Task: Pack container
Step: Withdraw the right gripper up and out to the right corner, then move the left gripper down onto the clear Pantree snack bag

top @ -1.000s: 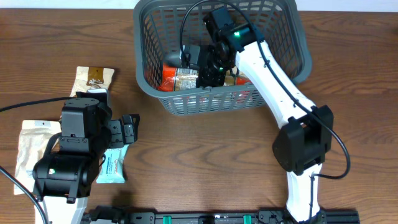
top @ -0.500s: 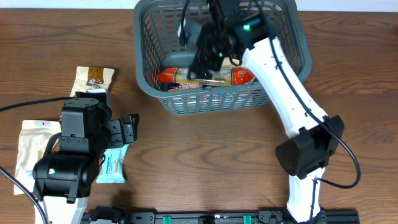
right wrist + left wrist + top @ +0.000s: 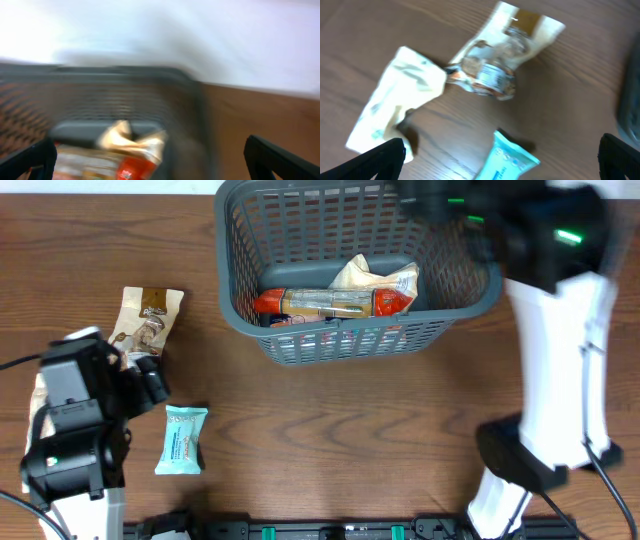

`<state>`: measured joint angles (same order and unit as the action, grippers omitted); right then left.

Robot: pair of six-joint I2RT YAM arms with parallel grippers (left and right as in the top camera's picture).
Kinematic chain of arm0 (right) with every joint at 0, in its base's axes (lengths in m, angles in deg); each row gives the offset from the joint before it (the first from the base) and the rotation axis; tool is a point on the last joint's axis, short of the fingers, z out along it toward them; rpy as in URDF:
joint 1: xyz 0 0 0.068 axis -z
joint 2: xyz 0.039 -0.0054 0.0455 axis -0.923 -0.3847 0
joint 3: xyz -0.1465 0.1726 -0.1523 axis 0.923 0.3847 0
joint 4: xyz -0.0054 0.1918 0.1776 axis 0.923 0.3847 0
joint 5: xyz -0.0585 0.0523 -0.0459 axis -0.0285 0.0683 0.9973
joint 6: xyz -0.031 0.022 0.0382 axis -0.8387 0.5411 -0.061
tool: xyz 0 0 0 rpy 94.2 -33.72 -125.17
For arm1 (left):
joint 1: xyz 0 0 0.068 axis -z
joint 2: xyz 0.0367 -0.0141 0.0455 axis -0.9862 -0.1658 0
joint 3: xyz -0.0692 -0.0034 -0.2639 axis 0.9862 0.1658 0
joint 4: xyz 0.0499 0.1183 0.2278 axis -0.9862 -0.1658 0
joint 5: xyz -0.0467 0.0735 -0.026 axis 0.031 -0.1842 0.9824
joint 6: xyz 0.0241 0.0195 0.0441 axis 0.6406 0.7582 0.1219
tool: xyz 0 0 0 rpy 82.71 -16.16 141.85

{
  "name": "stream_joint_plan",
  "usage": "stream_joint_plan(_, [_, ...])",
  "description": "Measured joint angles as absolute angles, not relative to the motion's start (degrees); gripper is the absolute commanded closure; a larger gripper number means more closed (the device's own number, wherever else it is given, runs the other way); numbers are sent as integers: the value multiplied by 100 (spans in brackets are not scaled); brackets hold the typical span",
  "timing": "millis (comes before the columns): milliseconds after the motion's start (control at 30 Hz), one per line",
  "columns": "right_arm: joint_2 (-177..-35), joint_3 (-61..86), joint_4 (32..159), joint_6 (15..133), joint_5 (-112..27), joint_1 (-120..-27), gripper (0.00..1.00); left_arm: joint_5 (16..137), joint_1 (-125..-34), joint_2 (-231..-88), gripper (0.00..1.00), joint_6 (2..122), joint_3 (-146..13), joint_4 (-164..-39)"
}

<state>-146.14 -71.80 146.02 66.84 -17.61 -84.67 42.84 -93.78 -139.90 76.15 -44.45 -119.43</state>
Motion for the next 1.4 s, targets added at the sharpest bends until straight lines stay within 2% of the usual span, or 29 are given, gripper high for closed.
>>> stream_joint_plan(200, [-13817,-7270,15939,7541,-567,-7497,1,4273,-10311,-14012,1,7569,-4445,-11806])
stream_joint_plan(400, [-13545,-7267,15983,7659,-362,-6907,1,4273,-10881,-14653,1,7604,-4450,-11246])
stream_joint_plan(633, [-13567,-7239,15985,7418,-382,-6843,1,4457,-10971,-16137,1,8214,-4452,-10453])
stream_joint_plan(1000, [-13567,-7230,15985,7206,-570,-6843,1,6289,-10965,-18104,1,10159,-4454,-9316])
stream_joint_plan(1300, [-13567,-7230,15985,7136,-1048,-6843,1,6957,-10960,-18897,1,11036,-4454,-8558])
stream_joint_plan(1400, [-13567,-7230,15985,7136,-1144,-6843,1,7078,-10960,-19011,6,11149,-4454,-8350])
